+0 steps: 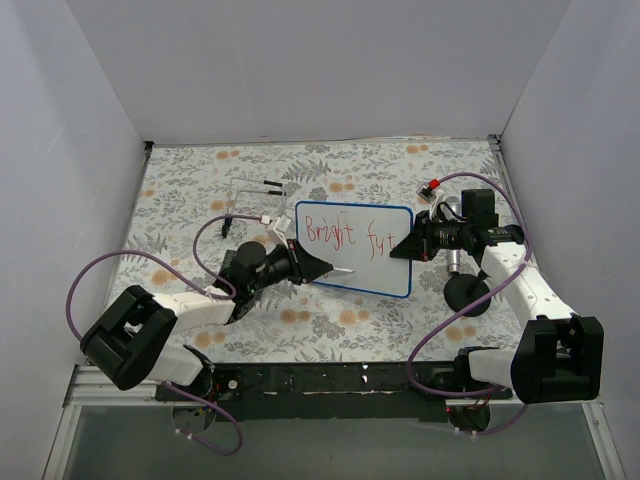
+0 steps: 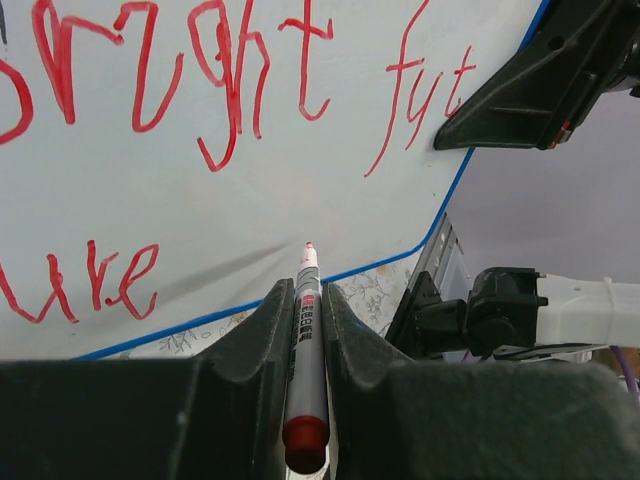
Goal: Write a sentence on the whiteboard
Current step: Write with the whiteboard marker without the cap on the whiteboard.
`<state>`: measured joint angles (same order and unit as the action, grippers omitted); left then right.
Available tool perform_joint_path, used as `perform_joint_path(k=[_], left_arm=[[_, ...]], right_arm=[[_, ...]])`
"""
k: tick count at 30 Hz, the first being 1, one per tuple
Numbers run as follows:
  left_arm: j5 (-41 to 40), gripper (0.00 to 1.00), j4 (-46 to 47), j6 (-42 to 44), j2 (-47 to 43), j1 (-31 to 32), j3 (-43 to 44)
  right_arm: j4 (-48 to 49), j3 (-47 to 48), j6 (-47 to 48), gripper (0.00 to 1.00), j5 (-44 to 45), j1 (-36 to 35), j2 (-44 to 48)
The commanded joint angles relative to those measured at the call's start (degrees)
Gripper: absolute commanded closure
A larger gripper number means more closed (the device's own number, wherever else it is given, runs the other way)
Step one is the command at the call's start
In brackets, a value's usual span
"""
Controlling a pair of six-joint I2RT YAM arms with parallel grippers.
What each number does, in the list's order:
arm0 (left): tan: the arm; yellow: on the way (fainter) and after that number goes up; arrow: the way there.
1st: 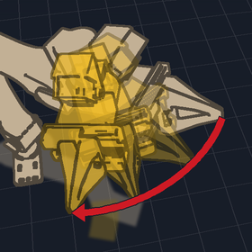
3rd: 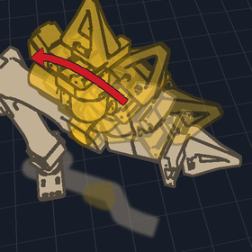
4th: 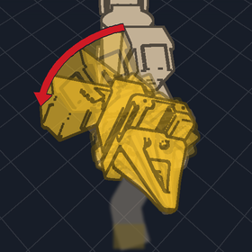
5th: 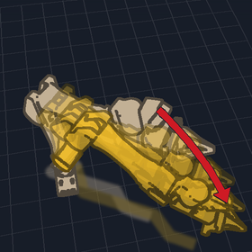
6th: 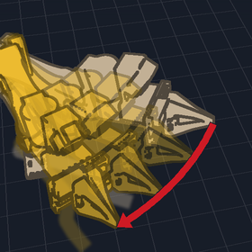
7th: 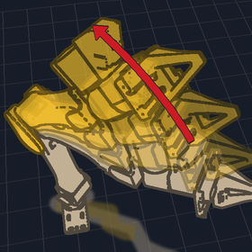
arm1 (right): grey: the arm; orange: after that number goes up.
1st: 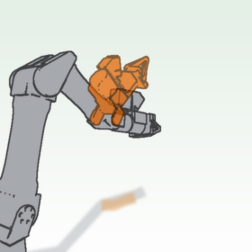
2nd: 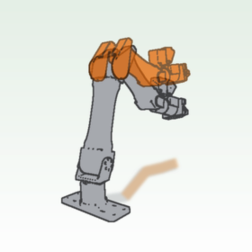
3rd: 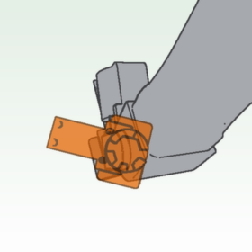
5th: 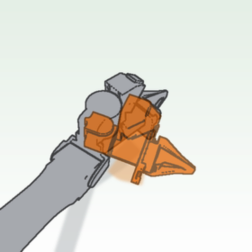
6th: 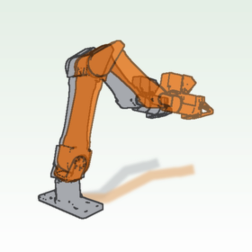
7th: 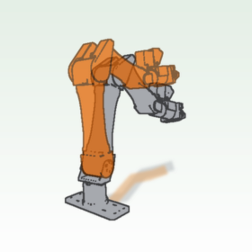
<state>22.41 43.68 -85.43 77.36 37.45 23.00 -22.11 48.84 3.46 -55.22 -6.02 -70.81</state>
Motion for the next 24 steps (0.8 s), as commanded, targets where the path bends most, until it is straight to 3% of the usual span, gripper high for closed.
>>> perform_joint_path(k=[1, 24], left_arm=[[-2.0, 1.00, -1.1, 3.3, 0.6, 0.3, 3.0], [-8.3, 1.00, -4.2, 3.4, -1.4, -0.5, 1.9]], right_arm=[[2.2, -0.4, 0.9, 0.99, -2.8, 0.0, 1.9], [2.1, -0.3, 0.9, 0.99, -2.8, 0.1, 2.0]])
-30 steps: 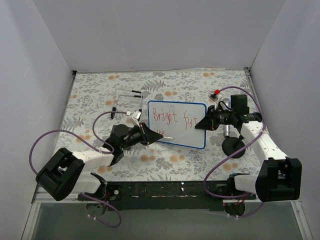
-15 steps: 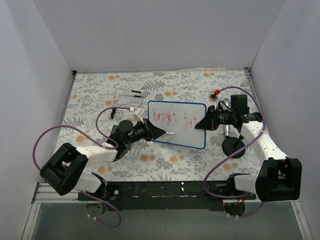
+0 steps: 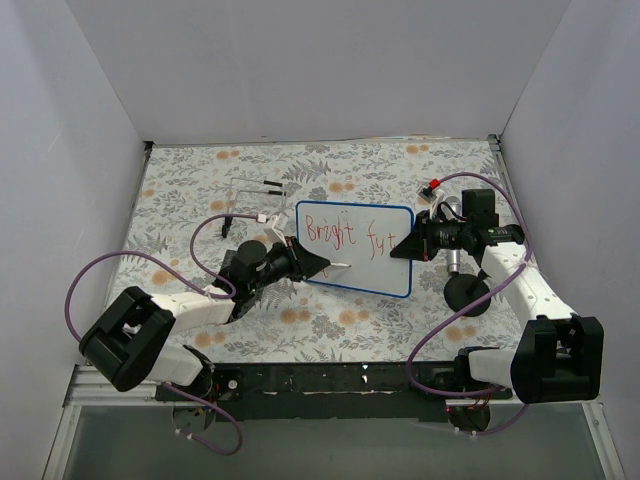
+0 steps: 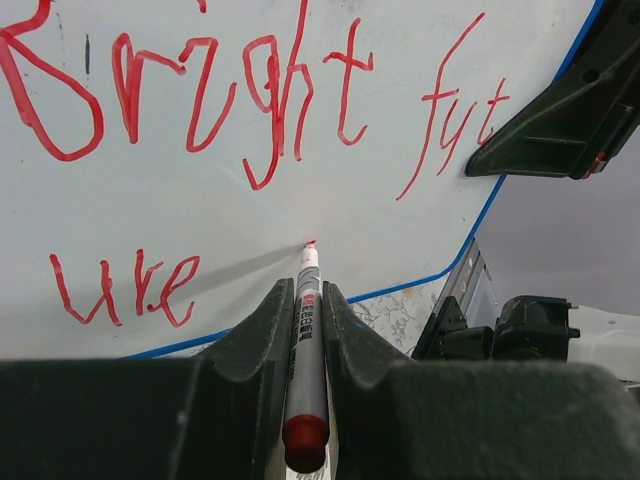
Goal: Write a sentence on the whiteboard
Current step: Write with the whiteboard marker without the cap on the whiteboard.
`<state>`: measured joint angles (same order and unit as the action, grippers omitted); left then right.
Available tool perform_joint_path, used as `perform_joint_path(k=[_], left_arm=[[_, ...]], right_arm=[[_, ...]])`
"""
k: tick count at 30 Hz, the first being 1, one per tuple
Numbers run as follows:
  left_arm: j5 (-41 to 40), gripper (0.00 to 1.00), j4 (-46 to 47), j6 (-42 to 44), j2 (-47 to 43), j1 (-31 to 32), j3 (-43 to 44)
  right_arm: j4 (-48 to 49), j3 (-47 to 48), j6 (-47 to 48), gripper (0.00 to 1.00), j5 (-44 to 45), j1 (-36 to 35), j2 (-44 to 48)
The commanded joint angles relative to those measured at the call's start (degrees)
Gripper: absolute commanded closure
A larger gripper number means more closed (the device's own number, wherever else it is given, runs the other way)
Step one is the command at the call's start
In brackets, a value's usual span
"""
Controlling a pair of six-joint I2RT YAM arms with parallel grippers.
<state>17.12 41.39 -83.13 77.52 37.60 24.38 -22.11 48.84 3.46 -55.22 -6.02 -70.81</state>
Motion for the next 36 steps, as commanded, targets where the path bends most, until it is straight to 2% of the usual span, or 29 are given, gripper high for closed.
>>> perform_joint_path(k=[1, 8, 20, 29, 36], left_arm=[[-3.1, 1.00, -2.4, 1.1, -1.9, -1.0, 0.3], [-3.0, 1.00, -4.1, 1.4, -3.8, -2.4, -0.9], [1.6, 1.00, -6.0, 1.3, -0.4, -3.2, -1.0], [6.0, 1.00, -3.9, 1.2, 2.6, -3.2, -0.1], [8.9, 1.00, 1.6, -1.8, 3.8, -3.2, 0.4]], right_arm=[[2.1, -0.3, 0.9, 0.99, -2.8, 0.0, 1.9], [2.1, -0.3, 0.8, 0.99, -2.9, 0.1, 2.1], [2.1, -0.2, 0.7, 0.99, -2.9, 0.1, 2.2], [2.1, -0.3, 0.7, 0.99, -2.9, 0.1, 2.2], [2.2, -0.3, 0.7, 0.99, -2.9, 0.3, 2.2]])
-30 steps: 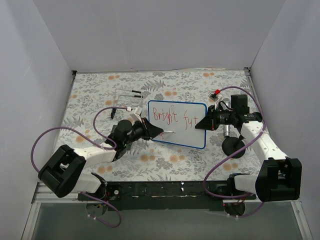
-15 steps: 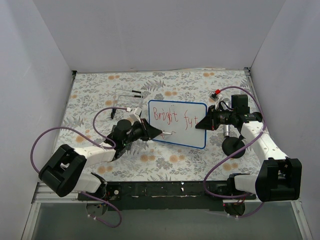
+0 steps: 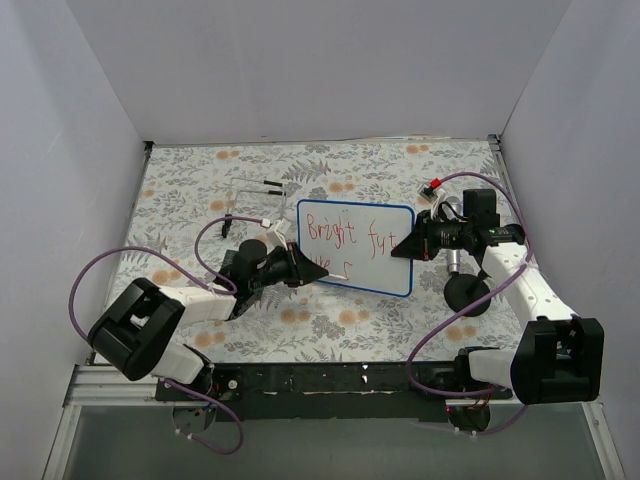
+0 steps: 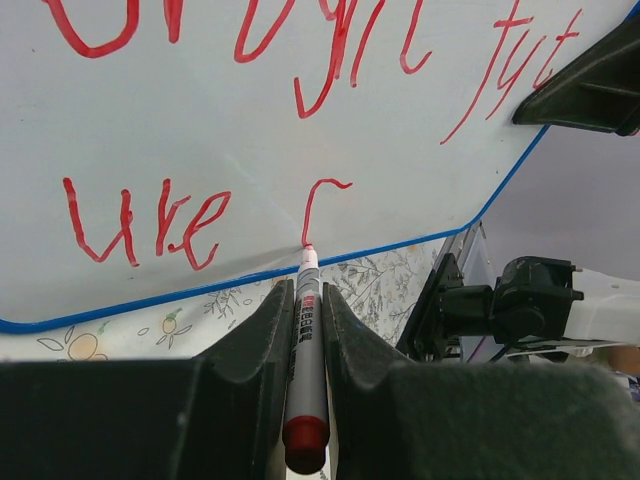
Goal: Write a sentence on the whiteboard
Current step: Write with the whiteboard marker without the cap on the whiteboard.
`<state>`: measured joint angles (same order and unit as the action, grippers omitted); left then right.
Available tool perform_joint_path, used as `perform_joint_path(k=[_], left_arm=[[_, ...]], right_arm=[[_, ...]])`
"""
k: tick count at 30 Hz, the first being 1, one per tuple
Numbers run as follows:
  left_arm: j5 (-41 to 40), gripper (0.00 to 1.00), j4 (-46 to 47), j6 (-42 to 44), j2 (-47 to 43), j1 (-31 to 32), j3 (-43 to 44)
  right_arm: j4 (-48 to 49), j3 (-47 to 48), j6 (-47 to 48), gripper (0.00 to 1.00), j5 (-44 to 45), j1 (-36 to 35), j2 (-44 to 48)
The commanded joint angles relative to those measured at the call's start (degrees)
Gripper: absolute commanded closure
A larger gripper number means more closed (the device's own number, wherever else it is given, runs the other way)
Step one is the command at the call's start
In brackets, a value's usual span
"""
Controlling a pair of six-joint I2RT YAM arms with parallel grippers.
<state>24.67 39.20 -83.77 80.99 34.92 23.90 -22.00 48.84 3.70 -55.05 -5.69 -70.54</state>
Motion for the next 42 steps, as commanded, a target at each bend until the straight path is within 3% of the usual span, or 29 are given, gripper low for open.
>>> perform_joint_path(k=[1, 7, 25, 42], left_arm=[[1.7, 1.00, 4.6, -1.6, 0.4, -0.4, 1.1], [2.1, 1.00, 7.5, -3.8, -0.3, -0.5, 0.8], [0.6, 1.00, 4.9, -6.9, -15.5, -1.7, -8.3], [-3.1, 1.00, 12.6, -9.4, -9.5, 0.8, -9.1]], right_arm=[[2.0, -0.3, 0.5, 0.99, -3.0, -0.1, 2.0], [2.0, -0.4, 0.5, 0.99, -3.0, -0.1, 2.2], [2.1, -0.6, 0.3, 0.99, -3.1, 0.0, 2.8], [2.3, -0.8, 0.3, 0.99, -3.3, 0.0, 2.3]])
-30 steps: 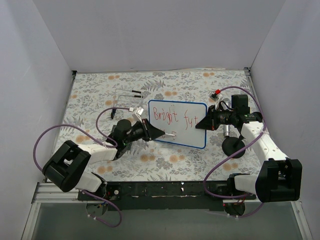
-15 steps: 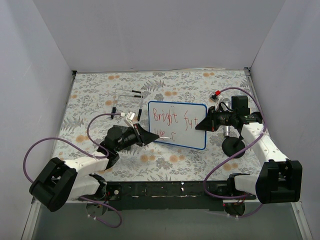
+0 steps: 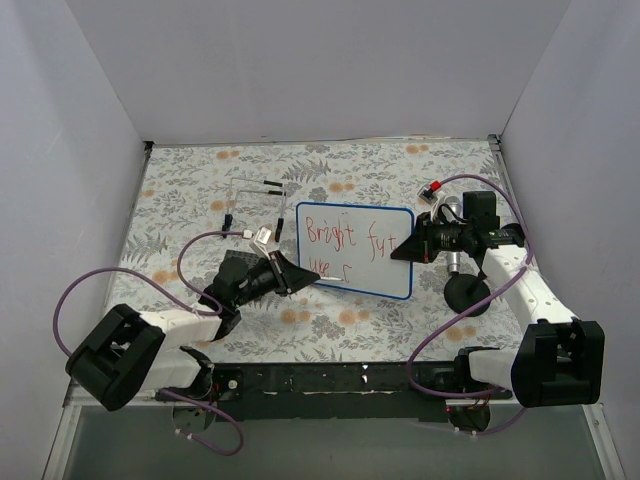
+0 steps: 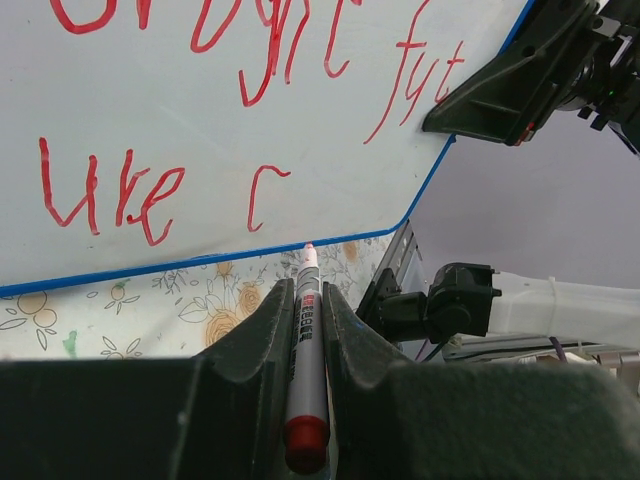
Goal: Write a sentence on the whiteboard
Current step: Write with the whiteboard marker without the cap on the whiteboard.
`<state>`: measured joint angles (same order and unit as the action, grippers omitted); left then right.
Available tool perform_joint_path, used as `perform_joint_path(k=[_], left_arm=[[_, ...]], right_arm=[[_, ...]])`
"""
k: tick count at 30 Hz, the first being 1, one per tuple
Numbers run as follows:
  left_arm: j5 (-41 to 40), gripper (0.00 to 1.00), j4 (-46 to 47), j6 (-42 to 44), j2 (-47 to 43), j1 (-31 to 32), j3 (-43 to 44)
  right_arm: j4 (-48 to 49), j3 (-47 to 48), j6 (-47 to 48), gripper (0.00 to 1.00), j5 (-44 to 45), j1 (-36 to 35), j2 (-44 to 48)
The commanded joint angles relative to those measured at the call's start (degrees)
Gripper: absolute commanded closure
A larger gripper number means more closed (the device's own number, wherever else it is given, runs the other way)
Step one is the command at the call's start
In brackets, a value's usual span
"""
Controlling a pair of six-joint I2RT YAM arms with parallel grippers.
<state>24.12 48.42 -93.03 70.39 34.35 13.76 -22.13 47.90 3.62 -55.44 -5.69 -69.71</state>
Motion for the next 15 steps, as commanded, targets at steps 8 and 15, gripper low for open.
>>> perform_joint_path(k=[8, 15], left_arm=[[-3.8, 1.00, 5.2, 0.6, 7.3, 2.6, 5.3], [-2.6, 1.00, 5.3, 1.4, 10.7, 2.7, 7.9]], right_arm=[[2.4, 0.4, 0.3, 0.99, -2.8, 0.0, 1.1], [2.4, 0.3, 0.3, 0.99, -2.9, 0.1, 1.2]])
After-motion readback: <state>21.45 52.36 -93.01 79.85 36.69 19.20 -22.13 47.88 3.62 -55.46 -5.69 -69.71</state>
